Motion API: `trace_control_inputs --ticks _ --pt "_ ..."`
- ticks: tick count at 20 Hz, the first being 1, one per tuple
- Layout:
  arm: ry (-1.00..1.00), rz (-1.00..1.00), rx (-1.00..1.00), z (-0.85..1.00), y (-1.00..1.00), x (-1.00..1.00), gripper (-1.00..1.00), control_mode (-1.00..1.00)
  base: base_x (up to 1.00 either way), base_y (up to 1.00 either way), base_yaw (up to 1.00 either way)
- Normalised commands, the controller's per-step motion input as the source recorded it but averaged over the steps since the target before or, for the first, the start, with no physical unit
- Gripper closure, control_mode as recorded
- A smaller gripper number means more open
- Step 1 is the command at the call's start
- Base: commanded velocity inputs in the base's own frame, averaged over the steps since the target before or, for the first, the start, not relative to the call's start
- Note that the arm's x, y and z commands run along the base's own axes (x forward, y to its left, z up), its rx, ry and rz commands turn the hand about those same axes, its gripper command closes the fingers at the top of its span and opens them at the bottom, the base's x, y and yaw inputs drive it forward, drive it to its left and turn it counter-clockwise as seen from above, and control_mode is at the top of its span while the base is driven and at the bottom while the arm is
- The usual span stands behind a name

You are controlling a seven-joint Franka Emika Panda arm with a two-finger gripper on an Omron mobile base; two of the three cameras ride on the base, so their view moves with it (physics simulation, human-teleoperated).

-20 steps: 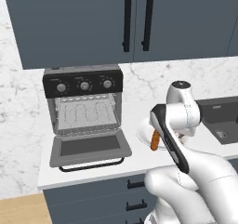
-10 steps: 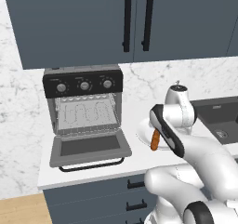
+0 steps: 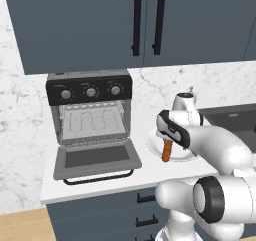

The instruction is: Pick up the kebab skewer and baguette bread, and place them inside the toaster oven. Close the toaster oven door and start by setting the timer.

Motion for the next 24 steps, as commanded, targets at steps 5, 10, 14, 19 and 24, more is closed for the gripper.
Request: trace_control_inputs --ticks 5,10,14,19,24 --pt "0.12 0.00 0.00 -0.29 0.00 0.40 -1.00 -1.00 0.00 0.00 0.00" --pt "0.08 0.00 0.01 -0.29 0.00 0.26 -1.00 -1.00 0.00 0.00 0.00" --pt "0.02 0.00 0.03 -0.29 0.00 0.18 -1.00 -1.00 0.00 0.00 0.00" --pt "0.00 0.00 0.03 -0.23 0.00 0.00 -1.00 -1.00 0.00 0.00 0.00" --pt "0.00 0.00 0.03 -0.19 0.00 0.00 -1.00 -1.00 0.00 0.00 0.00"
